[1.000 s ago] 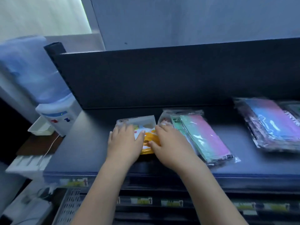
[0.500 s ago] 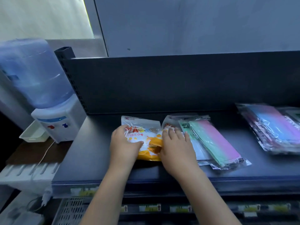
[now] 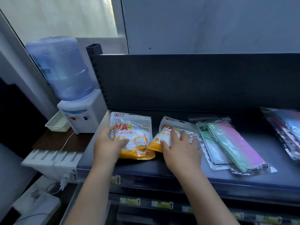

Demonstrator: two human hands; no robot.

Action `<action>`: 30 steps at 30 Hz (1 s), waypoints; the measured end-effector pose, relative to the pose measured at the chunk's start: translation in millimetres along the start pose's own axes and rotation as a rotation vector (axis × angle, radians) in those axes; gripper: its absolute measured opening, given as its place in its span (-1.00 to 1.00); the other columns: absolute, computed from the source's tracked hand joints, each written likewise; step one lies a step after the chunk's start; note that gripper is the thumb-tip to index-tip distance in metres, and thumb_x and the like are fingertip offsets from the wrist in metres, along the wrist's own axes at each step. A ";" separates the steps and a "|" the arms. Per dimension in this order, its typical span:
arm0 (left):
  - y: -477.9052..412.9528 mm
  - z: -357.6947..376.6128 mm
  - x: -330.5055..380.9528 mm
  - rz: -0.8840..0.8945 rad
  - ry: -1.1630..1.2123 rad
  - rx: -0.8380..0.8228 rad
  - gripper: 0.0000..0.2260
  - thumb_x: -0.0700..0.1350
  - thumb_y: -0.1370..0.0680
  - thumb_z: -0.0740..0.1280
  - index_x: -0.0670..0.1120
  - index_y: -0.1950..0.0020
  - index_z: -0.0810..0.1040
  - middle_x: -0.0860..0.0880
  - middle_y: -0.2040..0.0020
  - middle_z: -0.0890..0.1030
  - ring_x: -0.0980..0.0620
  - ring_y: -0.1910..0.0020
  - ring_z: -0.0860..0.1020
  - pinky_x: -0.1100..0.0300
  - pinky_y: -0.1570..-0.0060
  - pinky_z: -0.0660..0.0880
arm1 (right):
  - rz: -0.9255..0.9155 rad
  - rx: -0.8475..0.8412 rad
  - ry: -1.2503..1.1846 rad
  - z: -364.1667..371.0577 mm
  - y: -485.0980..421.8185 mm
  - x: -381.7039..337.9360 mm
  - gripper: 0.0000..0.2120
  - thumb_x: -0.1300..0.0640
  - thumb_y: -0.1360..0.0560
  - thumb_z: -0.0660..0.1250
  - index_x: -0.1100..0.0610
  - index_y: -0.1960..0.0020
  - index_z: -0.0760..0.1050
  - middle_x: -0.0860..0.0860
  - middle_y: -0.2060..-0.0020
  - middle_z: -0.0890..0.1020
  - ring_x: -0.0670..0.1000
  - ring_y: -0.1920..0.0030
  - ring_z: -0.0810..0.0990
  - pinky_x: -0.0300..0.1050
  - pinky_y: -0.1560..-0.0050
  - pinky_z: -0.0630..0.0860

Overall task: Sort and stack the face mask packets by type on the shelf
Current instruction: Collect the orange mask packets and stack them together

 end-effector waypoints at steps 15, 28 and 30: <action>15.8 -1.7 -14.3 -0.088 0.194 -0.125 -0.43 -0.38 -0.49 0.50 0.05 -0.38 0.45 -0.04 -0.08 0.74 -0.08 -0.10 0.71 -0.15 -0.13 0.65 | 0.302 -0.058 -1.216 -3.5 2.4 24.5 -0.08 0.49 -0.32 0.55 0.23 -0.60 0.30 0.14 -0.53 0.43 0.23 -0.42 0.51 0.29 -0.35 0.54; 43.4 16.5 12.4 0.173 0.095 -0.170 -0.65 -0.25 -0.63 0.38 0.15 -0.29 0.67 0.21 -0.21 0.55 0.30 -0.09 0.60 0.01 -0.28 0.59 | 0.188 -0.279 -1.288 -4.7 8.5 -10.1 -0.49 0.40 -0.47 0.40 0.00 -0.34 0.57 0.07 -0.13 0.70 0.14 -0.01 0.76 0.17 0.07 0.74; 42.4 16.6 13.9 0.197 0.074 -0.138 -0.66 -0.23 -0.62 0.40 0.11 -0.32 0.67 0.22 -0.19 0.53 0.29 -0.05 0.60 0.03 -0.28 0.59 | 0.315 -0.261 -1.431 -7.0 8.3 -2.1 -0.60 0.49 -0.48 0.37 0.09 -0.19 0.55 0.17 0.00 0.69 0.09 0.20 0.73 -0.12 0.45 0.63</action>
Point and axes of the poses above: each hand's wrist, its own y-axis away from the middle knuckle, its own z-axis out of the palm, x = y × z, the point moved 7 cm from there along -y, towards the middle knuckle
